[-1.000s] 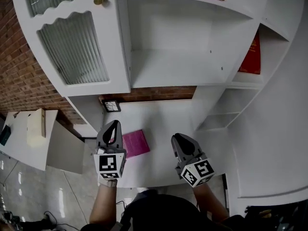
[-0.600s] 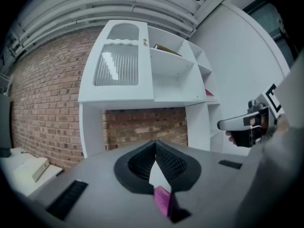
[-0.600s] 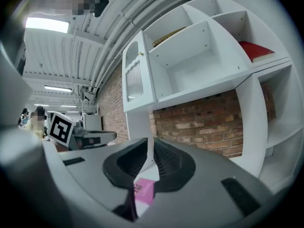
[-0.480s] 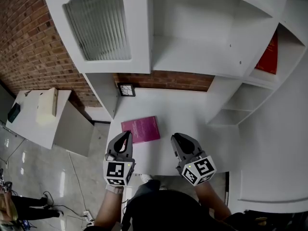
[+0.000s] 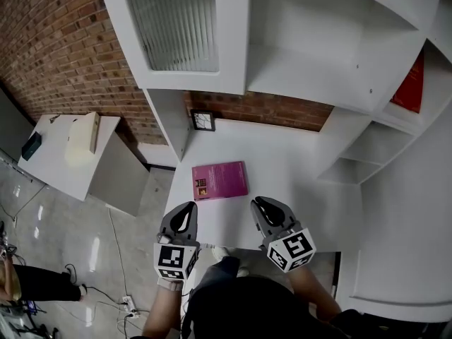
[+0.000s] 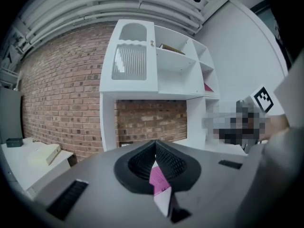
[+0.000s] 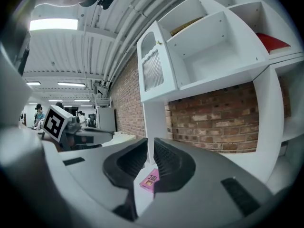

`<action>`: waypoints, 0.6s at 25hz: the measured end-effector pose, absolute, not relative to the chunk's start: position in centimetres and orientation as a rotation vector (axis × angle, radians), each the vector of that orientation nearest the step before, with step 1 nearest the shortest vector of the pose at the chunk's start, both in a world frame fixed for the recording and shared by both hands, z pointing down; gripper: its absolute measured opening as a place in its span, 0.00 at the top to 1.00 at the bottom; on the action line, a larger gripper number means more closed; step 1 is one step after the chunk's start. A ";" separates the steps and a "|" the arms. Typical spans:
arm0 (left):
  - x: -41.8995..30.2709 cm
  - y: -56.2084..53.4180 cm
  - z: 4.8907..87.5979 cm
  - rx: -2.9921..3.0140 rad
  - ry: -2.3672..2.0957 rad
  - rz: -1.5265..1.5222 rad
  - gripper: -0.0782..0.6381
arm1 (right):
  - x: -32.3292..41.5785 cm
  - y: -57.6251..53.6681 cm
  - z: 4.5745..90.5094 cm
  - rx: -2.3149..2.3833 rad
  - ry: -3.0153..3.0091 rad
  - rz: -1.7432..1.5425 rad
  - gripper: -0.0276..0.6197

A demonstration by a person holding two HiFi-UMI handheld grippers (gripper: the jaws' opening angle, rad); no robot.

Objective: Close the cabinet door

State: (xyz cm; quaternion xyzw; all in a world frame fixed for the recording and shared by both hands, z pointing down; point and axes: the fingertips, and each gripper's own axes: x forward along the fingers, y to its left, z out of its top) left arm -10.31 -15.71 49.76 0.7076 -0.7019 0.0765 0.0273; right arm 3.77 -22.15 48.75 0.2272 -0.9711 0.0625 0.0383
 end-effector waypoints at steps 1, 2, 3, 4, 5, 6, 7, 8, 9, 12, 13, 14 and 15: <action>-10.4 -15.3 49.9 2.179 -2.170 0.235 0.88 | 3.6 -21.9 49.0 0.686 -2.980 0.191 0.88; -10.4 -14.9 50.1 2.174 -2.169 0.230 0.88 | 3.4 -21.7 49.1 0.676 -2.982 0.191 0.88; -10.5 -14.5 50.2 2.171 -2.164 0.222 0.88 | 3.2 -21.5 49.2 0.666 -2.983 0.190 0.88; -10.6 -14.1 50.2 2.169 -2.159 0.213 0.88 | 2.9 -21.2 49.3 0.657 -2.984 0.188 0.88; -10.7 -13.8 50.3 2.166 -2.154 0.206 0.88 | 2.6 -20.8 49.3 0.651 -2.985 0.184 0.88; -10.9 -13.5 50.3 2.163 -2.152 0.203 0.88 | 2.4 -20.5 49.3 0.646 -2.986 0.181 0.88; -11.1 -13.2 50.3 2.160 -2.152 0.204 0.88 | 2.1 -20.3 49.3 0.643 -2.987 0.177 0.88; -11.2 -12.9 50.4 2.158 -2.153 0.207 0.88 | 2.0 -20.1 49.3 0.640 -2.989 0.175 0.88; -11.3 -12.8 50.4 2.156 -2.153 0.209 0.88 | 1.8 -20.0 49.3 0.638 -2.991 0.176 0.88; -11.6 -12.3 50.4 2.151 -2.155 0.205 0.88 | 1.6 -19.7 49.3 0.637 -2.998 0.180 0.88; -11.7 -12.2 50.3 2.150 -2.156 0.203 0.88 | 1.6 -19.6 49.3 0.638 -3.000 0.180 0.88; -11.8 -12.1 50.3 2.149 -2.157 0.203 0.88 | 1.5 -19.6 49.1 0.643 -3.002 0.180 0.88; -11.9 -12.0 50.3 2.149 -2.156 0.205 0.88 | 1.5 -19.5 49.0 0.649 -3.005 0.180 0.88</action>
